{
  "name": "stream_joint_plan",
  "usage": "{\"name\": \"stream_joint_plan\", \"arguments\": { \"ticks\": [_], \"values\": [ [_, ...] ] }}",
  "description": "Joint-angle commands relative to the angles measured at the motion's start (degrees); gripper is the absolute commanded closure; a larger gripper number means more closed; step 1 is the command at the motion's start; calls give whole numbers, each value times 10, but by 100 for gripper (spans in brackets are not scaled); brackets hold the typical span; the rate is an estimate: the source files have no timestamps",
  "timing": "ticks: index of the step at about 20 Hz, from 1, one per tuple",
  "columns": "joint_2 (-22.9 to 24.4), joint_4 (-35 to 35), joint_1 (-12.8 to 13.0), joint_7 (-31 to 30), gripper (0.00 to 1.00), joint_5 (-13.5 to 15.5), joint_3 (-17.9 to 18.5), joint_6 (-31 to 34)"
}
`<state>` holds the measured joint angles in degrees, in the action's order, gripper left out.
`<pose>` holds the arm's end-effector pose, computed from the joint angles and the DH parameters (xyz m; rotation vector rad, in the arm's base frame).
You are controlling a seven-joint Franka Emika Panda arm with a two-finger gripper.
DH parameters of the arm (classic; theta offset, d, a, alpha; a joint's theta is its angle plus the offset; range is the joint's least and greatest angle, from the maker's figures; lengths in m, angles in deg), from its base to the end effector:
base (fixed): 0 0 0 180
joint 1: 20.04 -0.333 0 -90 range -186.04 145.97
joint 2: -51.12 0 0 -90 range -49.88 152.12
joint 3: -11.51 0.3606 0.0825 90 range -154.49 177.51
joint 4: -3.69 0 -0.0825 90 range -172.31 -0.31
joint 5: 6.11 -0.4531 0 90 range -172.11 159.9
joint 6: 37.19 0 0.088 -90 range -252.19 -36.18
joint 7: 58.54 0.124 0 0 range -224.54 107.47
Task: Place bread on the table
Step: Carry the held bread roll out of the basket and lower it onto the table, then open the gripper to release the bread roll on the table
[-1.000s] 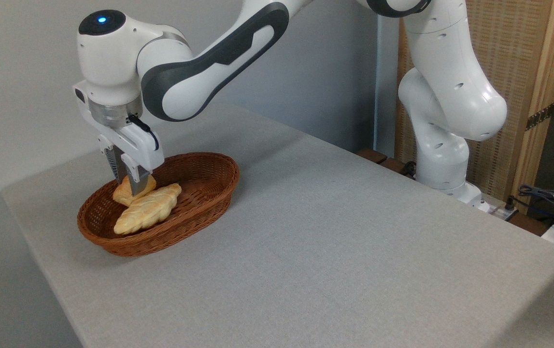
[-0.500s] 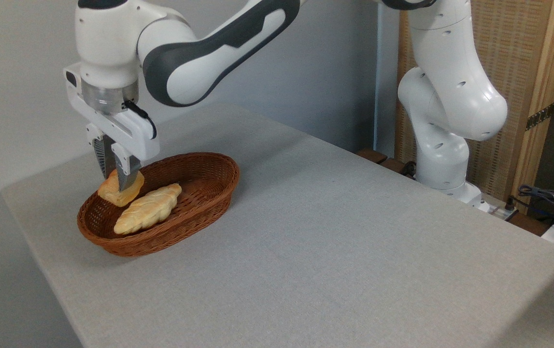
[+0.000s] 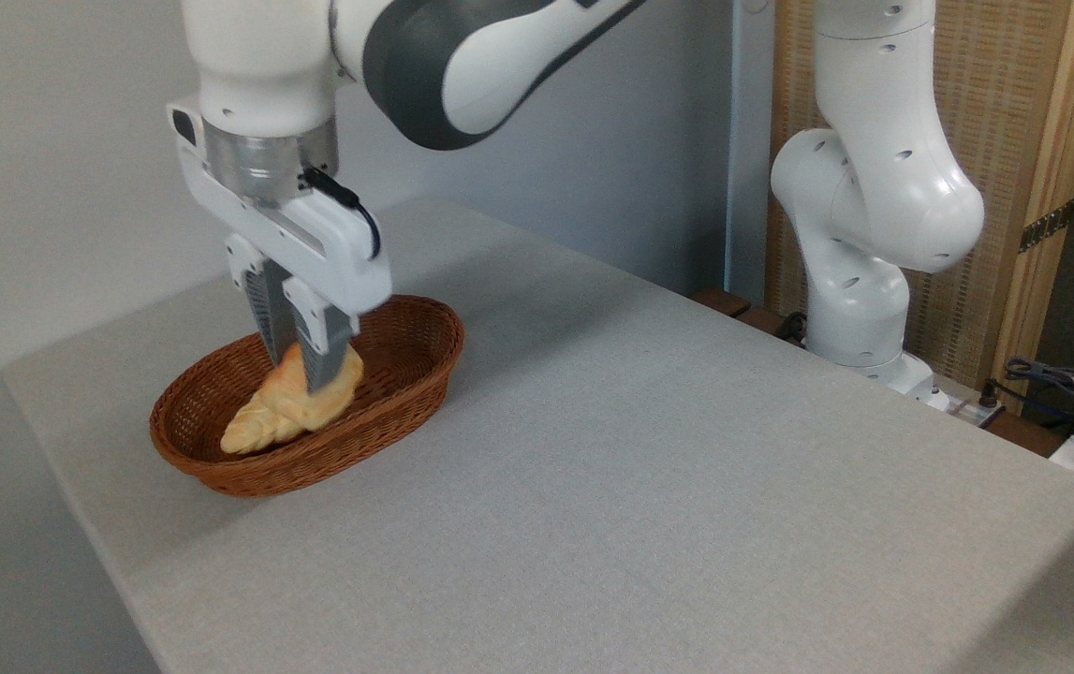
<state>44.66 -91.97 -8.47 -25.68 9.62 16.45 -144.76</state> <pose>0.6751 -0.1060 0.5559 2.7676 -0.8858 0.2204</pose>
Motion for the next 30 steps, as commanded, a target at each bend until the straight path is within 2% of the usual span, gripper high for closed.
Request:
{"name": "stream_joint_plan", "arguments": {
  "ticks": [1,4,5,6,7,9,24,28,30],
  "values": [
    [6,-29,7,51,45,-39,32,6],
    [5,-53,7,91,42,-67,48,5],
    [3,-55,6,98,37,-75,48,5],
    [1,-57,6,105,29,-78,54,5],
    [1,-60,6,108,10,-81,59,5],
    [-1,-73,7,112,0,-109,60,6],
    [-1,-80,7,108,0,-113,59,2],
    [2,-49,8,98,0,-103,56,-3],
    [5,-29,9,74,0,-103,54,-3]
  ]
}}
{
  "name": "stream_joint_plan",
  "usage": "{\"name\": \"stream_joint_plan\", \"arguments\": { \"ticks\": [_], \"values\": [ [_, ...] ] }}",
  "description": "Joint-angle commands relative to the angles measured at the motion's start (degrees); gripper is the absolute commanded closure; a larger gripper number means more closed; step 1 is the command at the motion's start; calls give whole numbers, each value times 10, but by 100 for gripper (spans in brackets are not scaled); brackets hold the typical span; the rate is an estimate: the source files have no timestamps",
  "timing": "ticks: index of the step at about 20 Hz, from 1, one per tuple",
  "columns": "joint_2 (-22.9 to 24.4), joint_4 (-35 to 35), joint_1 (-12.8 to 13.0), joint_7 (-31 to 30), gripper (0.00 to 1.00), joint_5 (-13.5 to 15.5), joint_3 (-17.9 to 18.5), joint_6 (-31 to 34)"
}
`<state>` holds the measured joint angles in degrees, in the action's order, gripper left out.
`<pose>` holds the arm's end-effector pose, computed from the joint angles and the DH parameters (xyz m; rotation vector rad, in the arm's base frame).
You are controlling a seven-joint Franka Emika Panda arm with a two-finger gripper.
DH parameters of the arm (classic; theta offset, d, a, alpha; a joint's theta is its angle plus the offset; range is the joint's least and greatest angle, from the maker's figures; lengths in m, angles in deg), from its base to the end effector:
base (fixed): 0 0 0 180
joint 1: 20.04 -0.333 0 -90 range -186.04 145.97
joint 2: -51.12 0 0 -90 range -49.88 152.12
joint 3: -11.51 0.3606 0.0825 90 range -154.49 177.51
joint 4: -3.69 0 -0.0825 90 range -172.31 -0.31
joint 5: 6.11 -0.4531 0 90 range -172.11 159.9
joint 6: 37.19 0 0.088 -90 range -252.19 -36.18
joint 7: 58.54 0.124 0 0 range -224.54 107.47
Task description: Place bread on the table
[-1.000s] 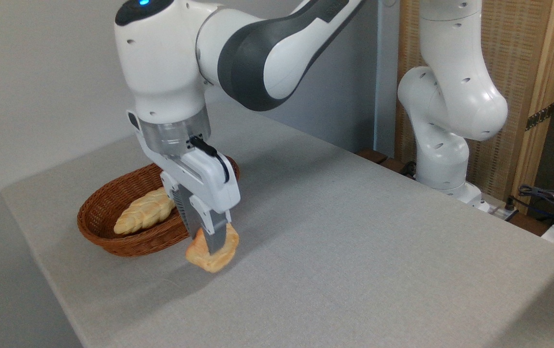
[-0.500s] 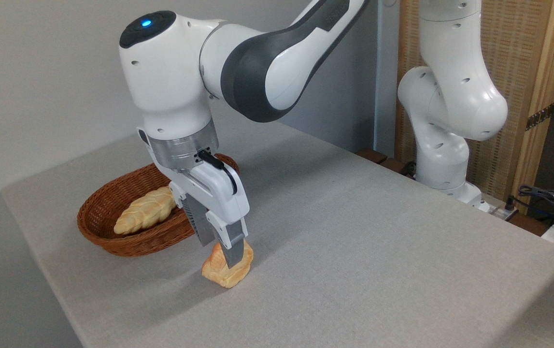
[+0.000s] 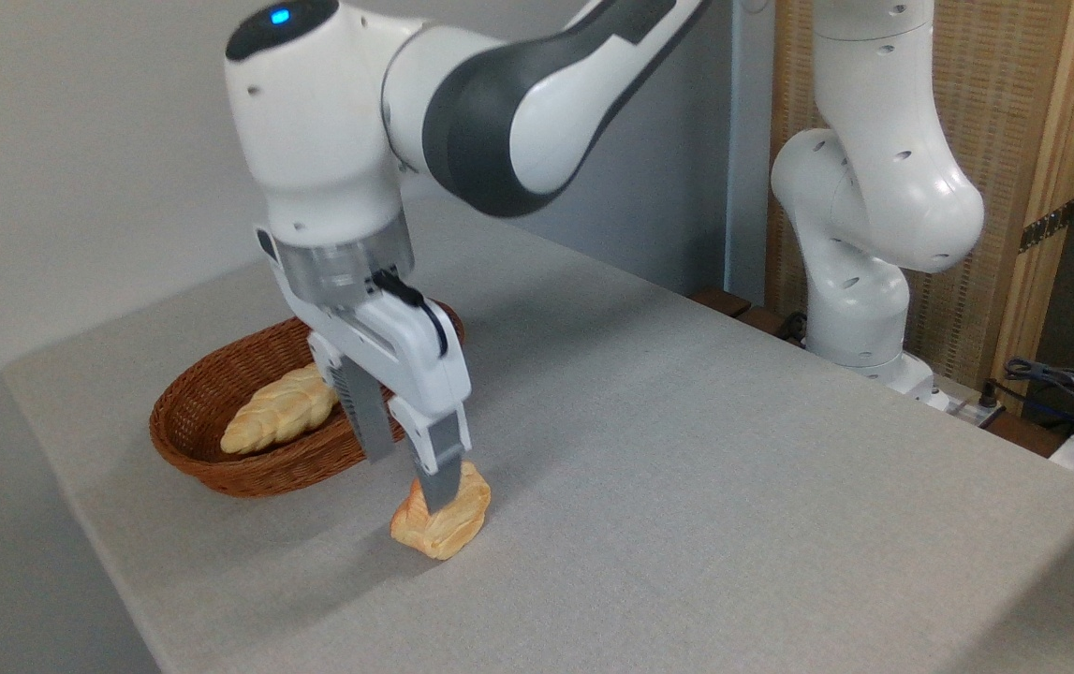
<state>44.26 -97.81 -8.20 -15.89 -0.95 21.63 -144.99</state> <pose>0.6669 -0.0324 0.4933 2.8656 -1.1242 0.0237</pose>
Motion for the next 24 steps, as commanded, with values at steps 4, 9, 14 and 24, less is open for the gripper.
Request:
{"name": "stream_joint_plan", "arguments": {
  "ticks": [4,9,14,24],
  "values": [
    [14,63,8,-41,0,2,4,0],
    [18,65,6,-37,0,3,8,30],
    [18,65,6,-35,0,3,6,33],
    [18,65,6,-34,0,3,8,33]
  ]
}}
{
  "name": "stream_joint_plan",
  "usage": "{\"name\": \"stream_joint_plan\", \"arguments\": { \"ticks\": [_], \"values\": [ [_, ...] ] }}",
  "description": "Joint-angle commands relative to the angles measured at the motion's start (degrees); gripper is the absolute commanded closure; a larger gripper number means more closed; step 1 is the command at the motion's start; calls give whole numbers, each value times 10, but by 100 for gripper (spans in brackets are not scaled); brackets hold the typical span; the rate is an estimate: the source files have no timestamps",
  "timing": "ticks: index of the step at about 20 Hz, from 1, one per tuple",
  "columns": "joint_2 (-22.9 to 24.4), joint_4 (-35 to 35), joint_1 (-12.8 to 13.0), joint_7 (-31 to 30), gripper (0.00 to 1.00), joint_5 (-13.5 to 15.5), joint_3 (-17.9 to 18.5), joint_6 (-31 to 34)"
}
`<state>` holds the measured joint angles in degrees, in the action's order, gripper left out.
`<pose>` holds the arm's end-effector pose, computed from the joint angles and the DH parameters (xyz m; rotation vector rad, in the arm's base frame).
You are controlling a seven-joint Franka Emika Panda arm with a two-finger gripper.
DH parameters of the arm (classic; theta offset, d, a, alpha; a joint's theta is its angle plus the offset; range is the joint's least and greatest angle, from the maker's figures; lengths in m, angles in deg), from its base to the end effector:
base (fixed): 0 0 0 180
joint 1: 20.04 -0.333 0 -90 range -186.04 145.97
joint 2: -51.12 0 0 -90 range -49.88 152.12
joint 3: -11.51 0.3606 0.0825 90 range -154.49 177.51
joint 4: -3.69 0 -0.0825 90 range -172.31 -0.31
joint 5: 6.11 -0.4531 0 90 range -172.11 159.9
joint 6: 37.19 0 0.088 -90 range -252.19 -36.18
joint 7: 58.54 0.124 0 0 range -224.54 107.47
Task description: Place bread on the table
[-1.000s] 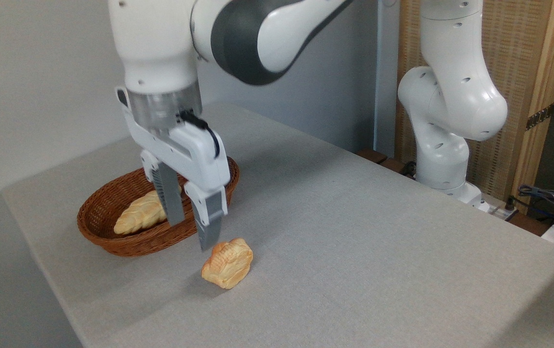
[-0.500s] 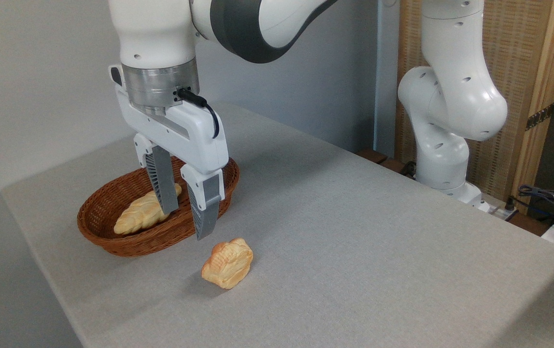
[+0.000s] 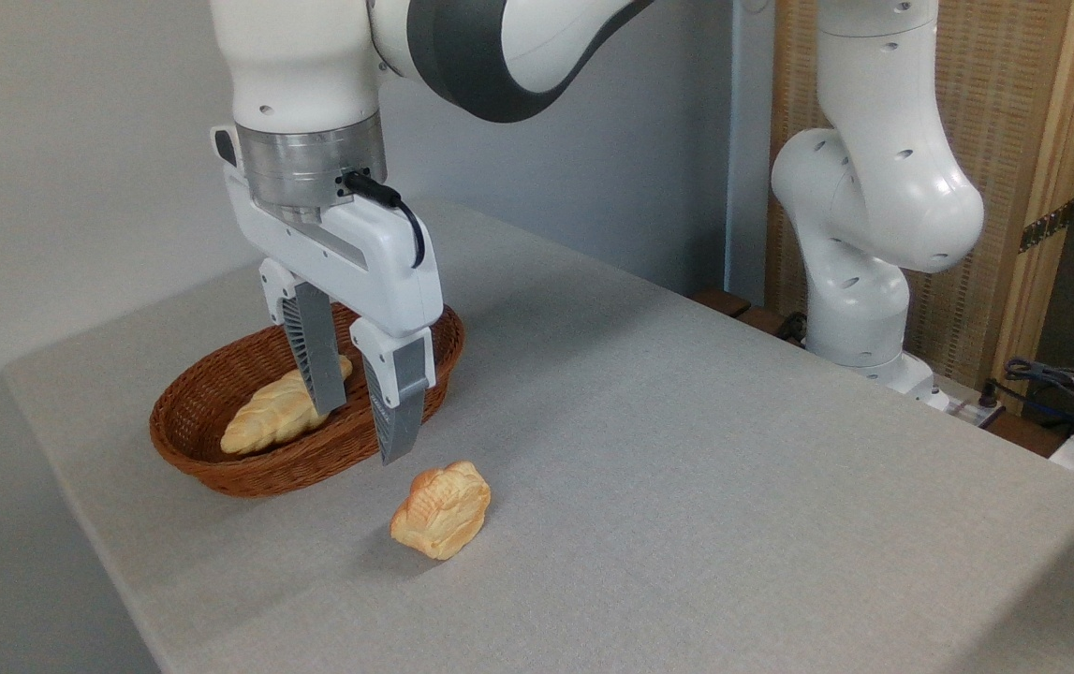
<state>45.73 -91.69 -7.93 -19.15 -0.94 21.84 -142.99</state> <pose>0.6741 -0.0340 0.5661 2.9111 -1.0616 0.1668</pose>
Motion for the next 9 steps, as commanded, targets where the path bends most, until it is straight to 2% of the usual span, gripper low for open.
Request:
{"name": "stream_joint_plan", "arguments": {
  "ticks": [1,9],
  "values": [
    [3,4,3,-1,0,3,6,13],
    [3,4,3,-4,0,3,6,13]
  ]
}}
